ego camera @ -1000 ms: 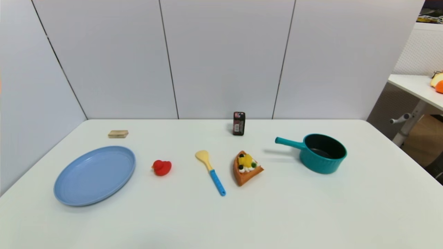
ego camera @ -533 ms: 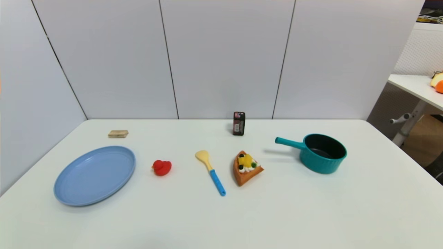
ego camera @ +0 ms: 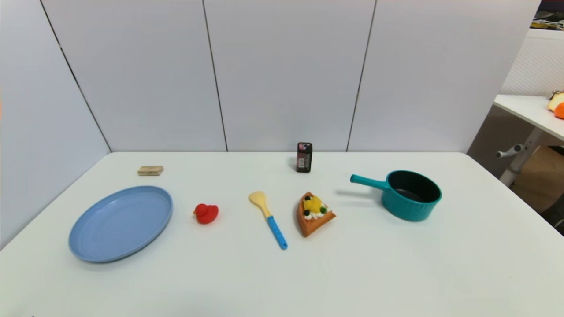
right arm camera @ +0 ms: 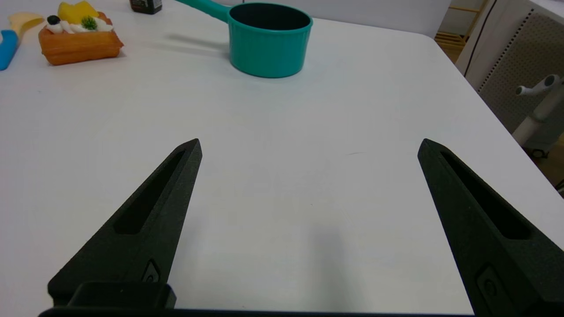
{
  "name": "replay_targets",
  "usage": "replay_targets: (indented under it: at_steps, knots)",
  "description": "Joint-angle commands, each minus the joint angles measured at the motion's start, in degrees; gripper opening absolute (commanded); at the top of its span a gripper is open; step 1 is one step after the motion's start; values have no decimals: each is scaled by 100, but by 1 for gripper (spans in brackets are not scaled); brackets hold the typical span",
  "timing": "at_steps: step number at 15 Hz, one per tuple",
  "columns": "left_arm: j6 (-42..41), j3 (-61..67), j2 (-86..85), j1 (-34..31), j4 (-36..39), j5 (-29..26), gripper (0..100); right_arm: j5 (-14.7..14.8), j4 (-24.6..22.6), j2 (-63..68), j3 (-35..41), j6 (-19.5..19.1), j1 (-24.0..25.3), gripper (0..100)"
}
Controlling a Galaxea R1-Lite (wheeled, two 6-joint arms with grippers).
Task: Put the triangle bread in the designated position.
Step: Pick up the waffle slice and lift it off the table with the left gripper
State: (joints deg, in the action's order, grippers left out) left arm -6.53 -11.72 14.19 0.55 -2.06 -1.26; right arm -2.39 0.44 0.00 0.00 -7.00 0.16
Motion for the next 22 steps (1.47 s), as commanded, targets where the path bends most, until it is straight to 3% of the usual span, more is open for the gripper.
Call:
replay_targets:
  at_steps: [1, 5, 8, 15, 22]
  knots:
    - [-1140, -1597, 2800, 314, -14, -841, 100, -7, 0, 9, 9, -3, 2, 100]
    - [-2423, -3030, 4602, 420, -260, -1597, 100, -7, 0, 9, 9, -3, 2, 100]
    - [-2915, -3865, 5779, 991, -444, -1826, 100, -7, 0, 9, 9, -3, 2, 100]
    - [-2959, -5060, 7686, 2722, -418, -1834, 100, -7, 0, 9, 9, -12, 2, 100]
    - [-2880, -6229, 9251, 3470, -137, -1826, 100, -7, 0, 9, 9, -3, 2, 100]
